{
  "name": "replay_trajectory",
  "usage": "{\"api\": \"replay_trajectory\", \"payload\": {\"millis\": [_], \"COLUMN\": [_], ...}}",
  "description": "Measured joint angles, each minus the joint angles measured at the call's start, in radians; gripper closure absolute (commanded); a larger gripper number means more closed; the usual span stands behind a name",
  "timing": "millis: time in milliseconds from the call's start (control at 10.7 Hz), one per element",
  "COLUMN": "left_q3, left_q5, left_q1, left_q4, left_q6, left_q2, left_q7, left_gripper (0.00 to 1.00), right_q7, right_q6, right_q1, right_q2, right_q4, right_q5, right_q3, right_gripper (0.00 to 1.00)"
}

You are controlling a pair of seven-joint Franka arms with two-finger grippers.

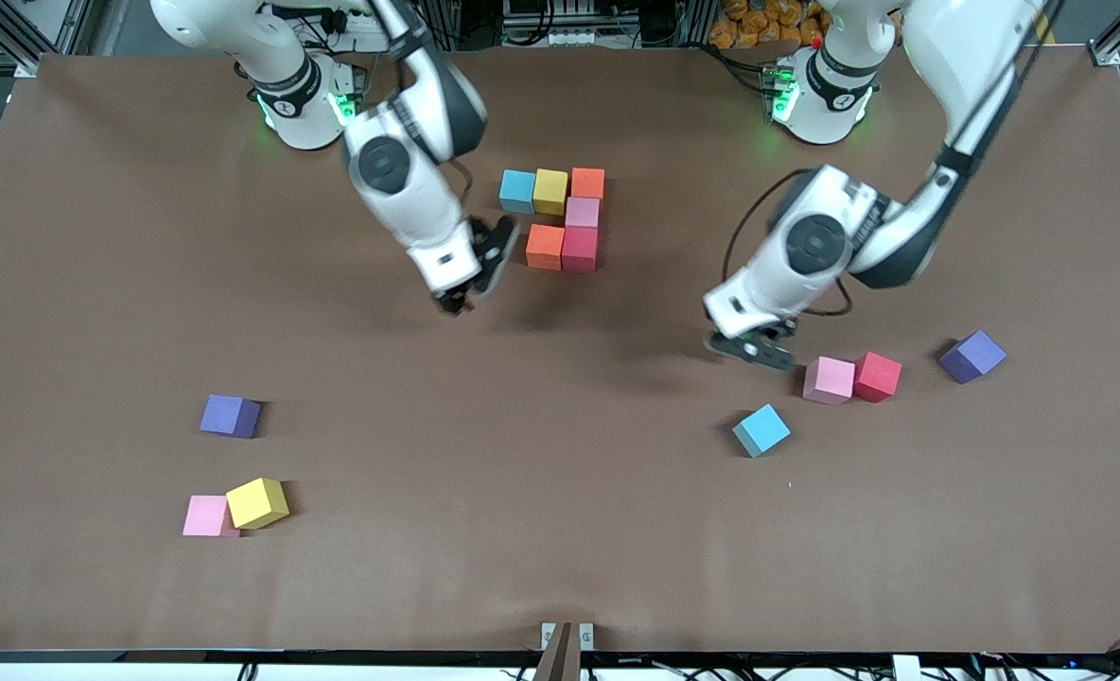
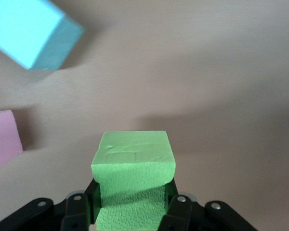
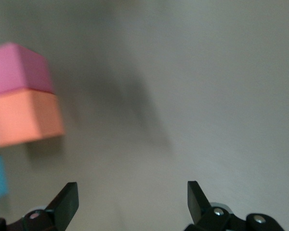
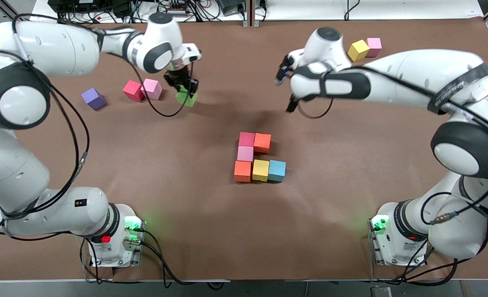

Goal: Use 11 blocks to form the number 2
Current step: 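Carry the green cube with the left gripper while the right gripper reaches the purple cube, then place the green cube beside the orange cube while the right gripper grasps the purple cube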

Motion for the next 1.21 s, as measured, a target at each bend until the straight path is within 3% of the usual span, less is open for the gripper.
{"api": "replay_trajectory", "payload": {"millis": [186, 559, 1024, 1210], "left_q3": [-0.059, -0.107, -0.108, -0.060], "left_q5": [0.000, 0.077, 0.107, 0.107], "left_q1": [-0.058, -0.188, -0.373, -0.484], "left_q4": [0.067, 0.086, 0.148, 0.186], "left_q6": [-0.096, -0.106, -0.105, -0.102], "left_q2": [-0.034, -0.052, -0.047, -0.020], "left_q7": [-0.003, 0.015, 0.117, 0.144], "left_gripper": [0.67, 0.67, 0.67, 0.67], "right_q7": [-0.104, -0.255, -0.533, -0.669], "right_q6": [-0.021, -0.059, -0.054, -0.054], "right_q1": [-0.106, -0.295, -0.503, -0.577], "right_q2": [0.001, 0.007, 0.097, 0.177], "right_q4": [0.006, 0.009, 0.123, 0.217], "right_q5": [0.000, -0.001, -0.003, -0.003], "right_q3": [-0.035, -0.043, -0.045, -0.045], "right_gripper": [0.00, 0.00, 0.00, 0.00]}}
